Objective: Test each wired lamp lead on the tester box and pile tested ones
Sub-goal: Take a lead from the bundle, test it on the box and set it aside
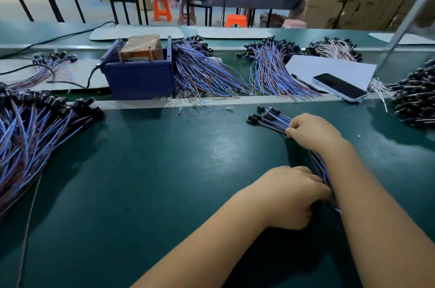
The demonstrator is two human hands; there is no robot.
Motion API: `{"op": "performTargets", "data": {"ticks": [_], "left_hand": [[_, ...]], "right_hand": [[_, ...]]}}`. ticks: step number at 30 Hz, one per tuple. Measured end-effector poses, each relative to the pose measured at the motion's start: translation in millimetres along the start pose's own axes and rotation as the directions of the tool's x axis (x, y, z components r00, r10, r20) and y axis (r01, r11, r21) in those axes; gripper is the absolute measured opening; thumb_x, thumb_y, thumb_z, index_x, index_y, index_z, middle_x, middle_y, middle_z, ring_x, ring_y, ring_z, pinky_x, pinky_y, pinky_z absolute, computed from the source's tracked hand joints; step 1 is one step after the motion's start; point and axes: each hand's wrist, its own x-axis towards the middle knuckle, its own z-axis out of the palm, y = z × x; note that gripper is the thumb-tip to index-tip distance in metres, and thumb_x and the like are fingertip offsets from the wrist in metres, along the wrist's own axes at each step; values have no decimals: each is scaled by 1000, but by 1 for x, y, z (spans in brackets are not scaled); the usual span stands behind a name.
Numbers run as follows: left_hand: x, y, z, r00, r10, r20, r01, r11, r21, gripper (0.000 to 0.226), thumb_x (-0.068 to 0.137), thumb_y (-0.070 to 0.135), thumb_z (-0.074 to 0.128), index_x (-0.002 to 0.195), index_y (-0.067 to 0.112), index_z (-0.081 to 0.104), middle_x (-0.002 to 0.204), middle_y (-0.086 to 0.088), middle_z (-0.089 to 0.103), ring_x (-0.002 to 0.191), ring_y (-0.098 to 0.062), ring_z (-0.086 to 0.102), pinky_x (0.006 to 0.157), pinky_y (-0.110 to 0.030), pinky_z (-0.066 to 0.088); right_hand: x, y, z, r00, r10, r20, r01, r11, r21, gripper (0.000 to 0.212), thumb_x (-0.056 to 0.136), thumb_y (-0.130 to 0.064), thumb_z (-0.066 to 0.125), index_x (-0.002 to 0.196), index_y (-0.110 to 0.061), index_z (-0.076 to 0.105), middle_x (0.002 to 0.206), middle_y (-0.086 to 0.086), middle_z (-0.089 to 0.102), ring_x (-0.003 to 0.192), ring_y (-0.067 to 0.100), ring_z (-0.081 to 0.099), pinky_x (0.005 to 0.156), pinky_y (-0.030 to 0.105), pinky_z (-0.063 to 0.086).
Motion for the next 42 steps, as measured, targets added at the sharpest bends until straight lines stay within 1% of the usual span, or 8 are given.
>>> {"op": "performTargets", "data": {"ticks": [5, 10, 21, 24, 27, 32, 36, 42], "left_hand": [[2, 10, 0, 997, -10, 79, 20, 992, -125, 51, 75, -4, 58, 123, 9, 66, 111, -15, 68, 108, -34, 56, 86, -42, 49], [-8, -6, -14, 974, -222, 48, 225, 922, -313, 53, 76, -7, 47, 120, 15, 69, 109, -1, 74, 108, -21, 64, 92, -36, 51], [-65, -68, -32, 775, -613, -150, 393, 655, -645, 48, 80, -9, 36, 87, 26, 69, 73, 14, 69, 72, 5, 60, 67, -9, 44], [-68, -71, -27, 764, -628, -149, 392, 634, -666, 47, 80, -10, 37, 85, 24, 69, 76, 10, 69, 72, 0, 59, 71, -12, 45], [-65, -72, -25, 753, -638, -161, 378, 620, -688, 46, 81, -9, 38, 83, 25, 69, 75, 10, 69, 70, 0, 57, 68, -12, 44], [-62, -76, -23, 741, -655, -146, 385, 593, -707, 44, 83, -8, 37, 88, 20, 70, 76, 9, 69, 70, 4, 57, 66, -7, 41], [-62, -77, -25, 739, -659, -138, 378, 575, -725, 44, 84, -9, 36, 90, 18, 70, 79, 5, 70, 69, 6, 58, 67, -6, 40], [-66, -78, -25, 752, -649, -114, 387, 575, -720, 45, 84, -8, 36, 91, 21, 71, 82, 7, 70, 75, 5, 59, 68, -7, 41]], "right_hand": [[-6, 3, -9, 997, 68, -28, -71, 988, -139, 10, 86, -21, 61, 86, -13, 55, 85, 7, 61, 83, 28, 57, 64, 30, 38], [-10, -11, -13, 995, 90, -53, -101, 962, -255, 42, 78, -30, 76, 103, -15, 45, 103, 8, 49, 110, 34, 50, 78, 36, 37], [1, -10, -18, 967, 248, 61, -243, 967, -76, 22, 79, -9, 75, 75, -7, 53, 59, 9, 70, 59, 24, 70, 74, 30, 56], [-1, -5, -20, 961, 273, -32, -274, 940, -205, 30, 76, -19, 79, 78, -9, 51, 81, 8, 64, 71, 23, 59, 66, 27, 42], [-1, -6, -20, 962, 258, -92, -274, 927, -255, 40, 80, -17, 73, 110, -10, 48, 118, 15, 54, 109, 33, 53, 78, 38, 43], [1, -20, -4, 987, 45, -154, -79, 972, -219, 25, 80, -1, 53, 97, -16, 43, 82, 6, 48, 78, 29, 48, 62, 32, 34], [1, -24, 16, 983, -164, -76, 157, 983, -94, 18, 88, -17, 55, 97, -32, 57, 100, -2, 55, 91, 25, 53, 65, 31, 38], [11, 14, 25, 990, -58, -130, 52, 997, -49, 33, 96, -43, 47, 128, -44, 58, 118, 5, 49, 123, 28, 43, 91, 42, 44]]}}
